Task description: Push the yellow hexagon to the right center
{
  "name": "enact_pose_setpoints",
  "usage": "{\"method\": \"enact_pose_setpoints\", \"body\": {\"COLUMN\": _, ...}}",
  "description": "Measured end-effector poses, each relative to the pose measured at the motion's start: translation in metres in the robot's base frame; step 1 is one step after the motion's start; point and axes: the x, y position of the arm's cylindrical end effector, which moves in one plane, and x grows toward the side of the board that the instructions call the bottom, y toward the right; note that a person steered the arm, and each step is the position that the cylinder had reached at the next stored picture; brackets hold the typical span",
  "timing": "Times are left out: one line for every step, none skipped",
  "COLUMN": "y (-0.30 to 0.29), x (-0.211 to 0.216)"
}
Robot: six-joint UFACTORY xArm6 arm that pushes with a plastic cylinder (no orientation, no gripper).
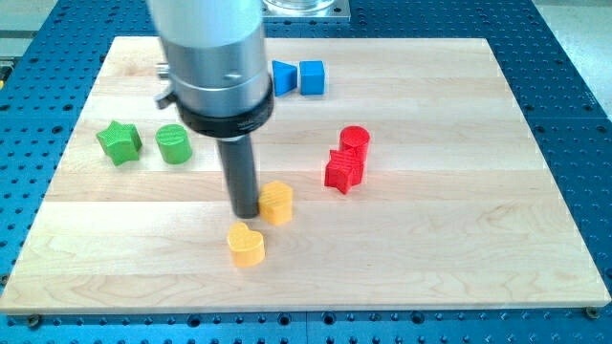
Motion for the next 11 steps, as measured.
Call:
{"method": "enact_pose_setpoints", "body": {"y": 0.122, "x": 0.0}}
{"method": "enact_pose_setpoints", "body": {"y": 0.113, "x": 0.047}}
{"method": "enact_pose_setpoints", "body": {"y": 0.169, "x": 0.033}}
{"method": "enact_pose_setpoints", "body": {"y": 0.181, "x": -0.039}}
{"method": "enact_pose_setpoints", "body": {"y": 0.135, "x": -0.011}}
{"method": "enact_pose_setpoints", "body": {"y": 0.159, "x": 0.036}}
{"method": "enact_pose_setpoints", "body": {"y": 0.204, "x": 0.011}}
{"method": "enact_pose_setpoints", "body": {"y": 0.219, "x": -0.031}}
{"method": "enact_pose_setpoints", "body": {"y": 0.226, "x": -0.036}}
{"method": "enact_pose_setpoints", "body": {"y": 0.241, "x": -0.029}}
{"method": "enact_pose_setpoints", "body": {"y": 0.259, "x": -0.062}}
